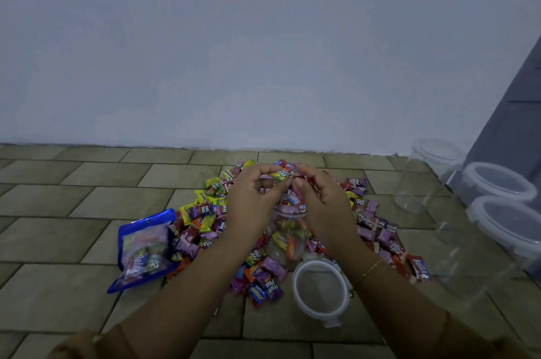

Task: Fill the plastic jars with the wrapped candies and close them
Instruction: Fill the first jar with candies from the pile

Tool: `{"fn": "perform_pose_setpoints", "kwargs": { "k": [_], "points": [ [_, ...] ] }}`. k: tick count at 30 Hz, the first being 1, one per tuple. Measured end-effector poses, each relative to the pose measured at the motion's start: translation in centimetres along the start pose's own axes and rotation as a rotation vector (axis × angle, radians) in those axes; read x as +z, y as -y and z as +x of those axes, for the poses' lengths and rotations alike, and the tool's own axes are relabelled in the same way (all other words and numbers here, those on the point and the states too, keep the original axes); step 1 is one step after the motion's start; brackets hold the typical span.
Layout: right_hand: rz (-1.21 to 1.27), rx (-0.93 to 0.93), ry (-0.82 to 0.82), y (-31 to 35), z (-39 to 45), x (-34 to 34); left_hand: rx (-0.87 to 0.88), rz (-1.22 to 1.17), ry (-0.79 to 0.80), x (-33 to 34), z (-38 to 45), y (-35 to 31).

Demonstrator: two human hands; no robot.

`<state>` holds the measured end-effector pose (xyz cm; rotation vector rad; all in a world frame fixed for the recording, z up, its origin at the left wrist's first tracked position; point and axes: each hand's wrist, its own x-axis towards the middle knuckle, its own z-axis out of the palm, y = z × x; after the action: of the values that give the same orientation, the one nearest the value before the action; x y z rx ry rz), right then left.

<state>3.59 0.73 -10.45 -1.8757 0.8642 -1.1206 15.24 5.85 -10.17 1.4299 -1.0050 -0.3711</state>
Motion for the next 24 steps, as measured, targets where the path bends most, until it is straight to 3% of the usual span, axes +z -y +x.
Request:
{"fn": "perform_pose_setpoints", "kwargs": {
  "k": [24],
  "points": [
    [0.12, 0.035, 0.005, -0.8, -0.7, -0.3, 0.074, 0.009, -0.043, 0.2, -0.2, 1.0]
  ]
}}
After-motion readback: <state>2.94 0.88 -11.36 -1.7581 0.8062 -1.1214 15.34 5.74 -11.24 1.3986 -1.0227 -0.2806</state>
